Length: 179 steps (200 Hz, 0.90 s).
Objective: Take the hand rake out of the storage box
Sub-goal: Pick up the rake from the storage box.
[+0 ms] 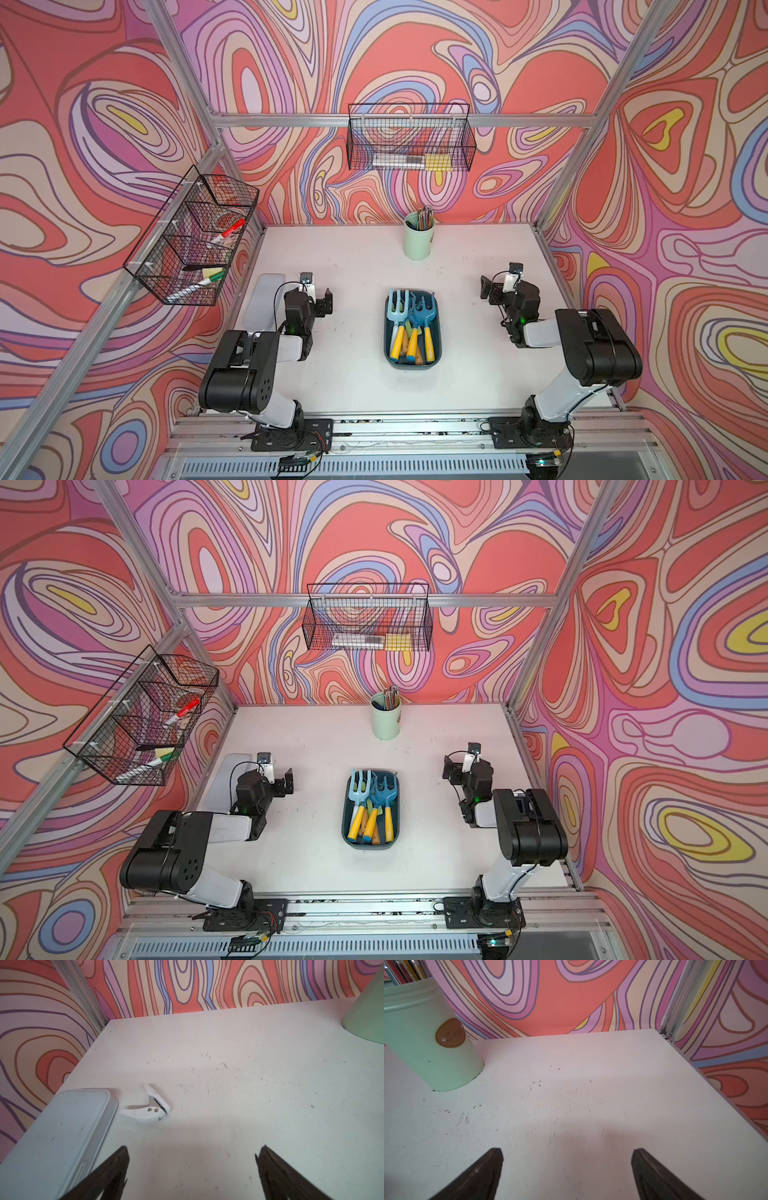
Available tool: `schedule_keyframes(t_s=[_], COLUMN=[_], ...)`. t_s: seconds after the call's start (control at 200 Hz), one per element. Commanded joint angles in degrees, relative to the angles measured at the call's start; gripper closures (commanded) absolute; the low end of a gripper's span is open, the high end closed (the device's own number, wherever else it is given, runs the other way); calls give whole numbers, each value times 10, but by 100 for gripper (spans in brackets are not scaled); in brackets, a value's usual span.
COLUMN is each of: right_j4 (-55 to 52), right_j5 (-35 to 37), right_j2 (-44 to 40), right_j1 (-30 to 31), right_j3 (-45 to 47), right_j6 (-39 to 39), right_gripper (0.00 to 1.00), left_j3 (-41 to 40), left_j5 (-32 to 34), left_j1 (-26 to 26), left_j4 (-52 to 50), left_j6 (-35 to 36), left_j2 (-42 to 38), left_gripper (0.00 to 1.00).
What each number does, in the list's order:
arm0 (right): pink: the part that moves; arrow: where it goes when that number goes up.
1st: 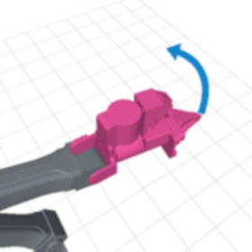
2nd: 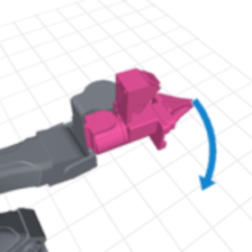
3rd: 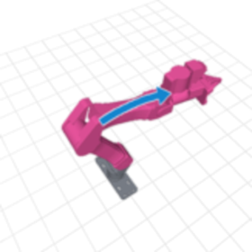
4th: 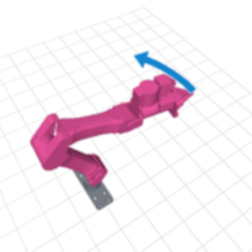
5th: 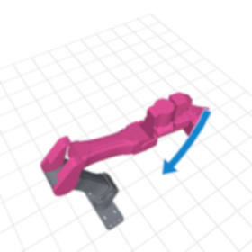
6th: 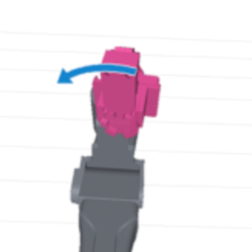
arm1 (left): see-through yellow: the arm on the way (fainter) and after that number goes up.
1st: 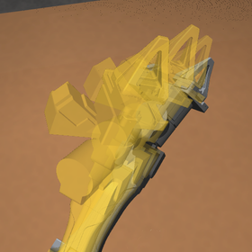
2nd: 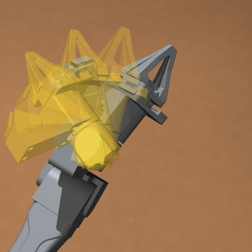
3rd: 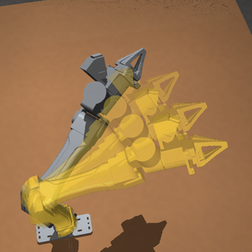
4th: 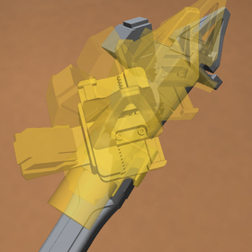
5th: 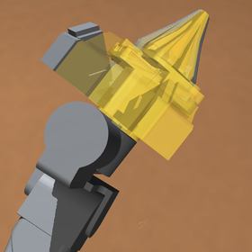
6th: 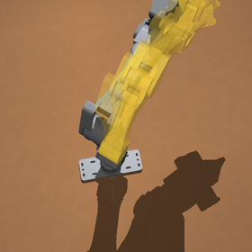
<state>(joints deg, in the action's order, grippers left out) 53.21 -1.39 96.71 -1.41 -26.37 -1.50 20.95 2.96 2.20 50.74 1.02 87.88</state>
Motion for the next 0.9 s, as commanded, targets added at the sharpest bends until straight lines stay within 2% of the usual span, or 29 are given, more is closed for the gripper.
schedule_keyframes(t_s=[0.0, 0.541, 0.751, 0.811, 0.891], right_j4=[6, 6, 7, -36, -169], right_j5=[-2, -2, -4, -5, 10], right_j2=[4, 5, 4, -10, -52], right_j1=[0, 0, 0, 0, 0], right_j3=[-8, -8, -8, -25, -77], right_j6=[4, 3, 2, 5, -3], right_gripper=[2, 2, 2, 2, 2], left_j3=[6, 9, 15, 47, 131], left_j5=[-3, 8, -17, -25, 20], left_j1=[-5, -5, -15, -14, -6], left_j4=[1, -3, -16, -92, -249], left_j6=[-5, -10, -13, -8, -10], left_j2=[2, 3, -2, -24, -54], left_gripper=[1, 1, 1, 1, 1])
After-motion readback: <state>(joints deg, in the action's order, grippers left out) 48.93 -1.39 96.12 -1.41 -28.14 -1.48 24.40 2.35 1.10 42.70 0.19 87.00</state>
